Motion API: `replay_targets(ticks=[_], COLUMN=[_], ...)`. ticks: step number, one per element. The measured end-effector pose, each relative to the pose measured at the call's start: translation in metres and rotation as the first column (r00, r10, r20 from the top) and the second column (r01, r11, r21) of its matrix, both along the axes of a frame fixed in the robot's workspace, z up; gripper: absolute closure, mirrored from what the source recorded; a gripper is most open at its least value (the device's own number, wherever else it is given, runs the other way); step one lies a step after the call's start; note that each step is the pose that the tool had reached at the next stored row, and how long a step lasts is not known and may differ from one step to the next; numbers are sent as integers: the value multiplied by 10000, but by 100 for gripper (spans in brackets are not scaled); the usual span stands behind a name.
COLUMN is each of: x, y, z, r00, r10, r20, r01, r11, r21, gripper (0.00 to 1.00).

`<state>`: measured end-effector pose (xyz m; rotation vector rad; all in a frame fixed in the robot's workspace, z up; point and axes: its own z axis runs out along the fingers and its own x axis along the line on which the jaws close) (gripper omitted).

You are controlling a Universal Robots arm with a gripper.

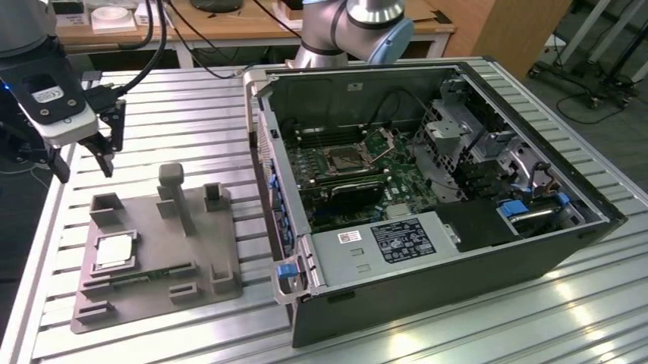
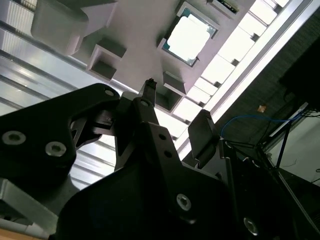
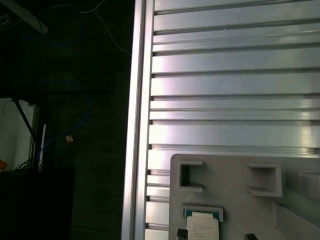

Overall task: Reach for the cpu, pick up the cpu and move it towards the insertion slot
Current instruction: 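Reach for the cpu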

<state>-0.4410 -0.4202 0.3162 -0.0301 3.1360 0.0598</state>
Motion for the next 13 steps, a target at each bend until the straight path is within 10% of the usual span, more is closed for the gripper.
replay_targets(ticks=[13], x=[-10], y=[-214], z=[-211], r00=[10000], r10=[5], r20=[15], r01=[-5], r11=[10000], r21=[1], gripper=[47])
